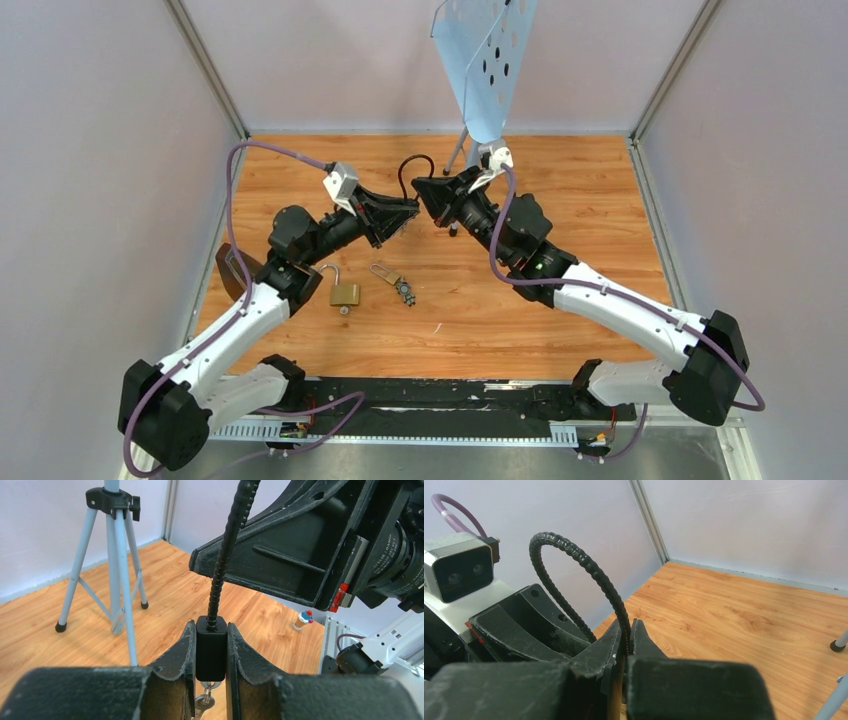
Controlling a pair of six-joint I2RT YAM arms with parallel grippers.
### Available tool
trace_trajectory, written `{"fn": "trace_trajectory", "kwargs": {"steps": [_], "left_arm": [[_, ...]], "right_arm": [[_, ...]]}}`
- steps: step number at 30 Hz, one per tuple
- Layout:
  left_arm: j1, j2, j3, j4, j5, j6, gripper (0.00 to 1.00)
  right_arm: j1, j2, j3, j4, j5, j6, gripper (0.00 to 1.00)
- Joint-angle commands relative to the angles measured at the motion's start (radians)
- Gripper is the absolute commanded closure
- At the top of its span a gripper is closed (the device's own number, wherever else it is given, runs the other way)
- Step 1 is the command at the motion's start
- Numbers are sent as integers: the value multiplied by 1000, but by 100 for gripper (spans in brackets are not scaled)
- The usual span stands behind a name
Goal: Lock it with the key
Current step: Lock the lock.
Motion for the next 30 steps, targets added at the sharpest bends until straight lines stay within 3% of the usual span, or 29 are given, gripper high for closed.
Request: {"fn": "trace_trajectory", "kwargs": {"steps": [1, 5, 10, 14, 17, 23, 30], "left_arm": [[7, -53, -10, 124, -117, -3, 100], [5, -105, -68, 89, -130, -18, 100], [6, -148, -117, 93, -167, -54, 100], [5, -153, -123, 90, -178, -55, 100], [7, -151, -121, 90, -176, -70, 100], [12, -125, -78, 108, -102, -147, 100], [89, -39, 59, 66, 14, -475, 100]], "right_arm": [[44, -3, 50, -146, -67, 55, 100], [45, -25, 66, -143, -55, 74, 91], [45, -45, 77, -153, -44, 81, 71], [44, -84, 74, -151, -77, 69, 38], [43, -110, 82, -174, -99, 45, 18], [15, -117, 105, -240, -100, 103, 14], [-61, -129, 88, -276, -226, 235, 15]]}}
